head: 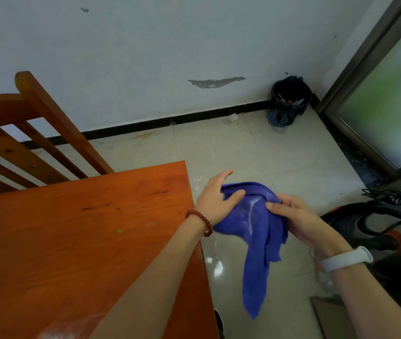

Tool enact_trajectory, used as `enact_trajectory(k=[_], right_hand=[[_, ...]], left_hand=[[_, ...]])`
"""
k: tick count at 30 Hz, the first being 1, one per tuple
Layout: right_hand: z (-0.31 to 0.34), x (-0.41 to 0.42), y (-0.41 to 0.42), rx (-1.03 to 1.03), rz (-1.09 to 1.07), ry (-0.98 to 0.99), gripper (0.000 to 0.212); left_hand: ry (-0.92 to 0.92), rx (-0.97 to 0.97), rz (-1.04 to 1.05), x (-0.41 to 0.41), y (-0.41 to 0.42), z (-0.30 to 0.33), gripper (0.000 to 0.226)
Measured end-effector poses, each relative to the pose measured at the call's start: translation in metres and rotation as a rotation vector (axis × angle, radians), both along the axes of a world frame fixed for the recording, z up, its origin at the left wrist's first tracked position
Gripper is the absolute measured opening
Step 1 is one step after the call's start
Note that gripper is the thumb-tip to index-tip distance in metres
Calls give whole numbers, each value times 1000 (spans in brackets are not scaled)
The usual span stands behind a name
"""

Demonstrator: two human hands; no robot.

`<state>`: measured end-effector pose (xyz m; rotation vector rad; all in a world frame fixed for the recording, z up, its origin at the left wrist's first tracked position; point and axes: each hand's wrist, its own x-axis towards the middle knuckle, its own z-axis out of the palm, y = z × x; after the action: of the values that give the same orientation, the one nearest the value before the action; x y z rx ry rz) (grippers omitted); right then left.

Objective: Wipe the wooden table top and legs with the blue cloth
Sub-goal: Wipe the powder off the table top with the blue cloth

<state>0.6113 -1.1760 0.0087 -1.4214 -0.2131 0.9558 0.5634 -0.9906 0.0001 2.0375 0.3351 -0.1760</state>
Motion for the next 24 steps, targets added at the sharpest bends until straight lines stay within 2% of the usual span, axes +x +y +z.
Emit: enact_trajectory(k=[2, 4, 5, 7, 9, 11, 12, 14, 16, 19, 21, 22, 24], right_hand=[[1, -2, 6, -25, -44, -84, 43], [4, -2, 12, -93, -71, -208, 48], [7, -2, 15, -119, -80, -263, 45], [15, -1, 19, -154, -72, -348, 38], [23, 1, 23, -203, -15, -434, 39], [30, 1, 27, -276, 74, -574, 40], [31, 0, 28, -326, 103, -666, 39], [31, -2, 29, -398, 91, -845, 36], [29, -2, 30, -383, -21, -920, 26], [22, 0, 35, -365, -307, -717, 18], [13, 1, 40, -421, -439, -482, 13], [11, -1, 42, -380, -461, -330, 14], [8, -6, 43, -173, -427, -9, 34]], left_hand=[[54, -275, 3, -9, -4, -4, 43], [137, -469, 12, -21, -12, -7, 39], [151, -543, 25, -26, -15, -10, 42], [150, -618, 9, -32, -20, -18, 65], [139, -557, 0, -35, -23, -19, 83], [68, -369, 18, -36, -23, -19, 101], [19, -257, 32, -35, -22, -18, 104], [-96, -91, 46, -33, -18, -13, 83], [-143, -58, 22, -29, -14, -10, 53], [-45, -177, -7, -27, -14, -3, 45], [32, -254, 30, -28, -14, -4, 30], [50, -332, 70, -29, -13, -5, 24], [61, -504, 156, -31, -11, -4, 20]])
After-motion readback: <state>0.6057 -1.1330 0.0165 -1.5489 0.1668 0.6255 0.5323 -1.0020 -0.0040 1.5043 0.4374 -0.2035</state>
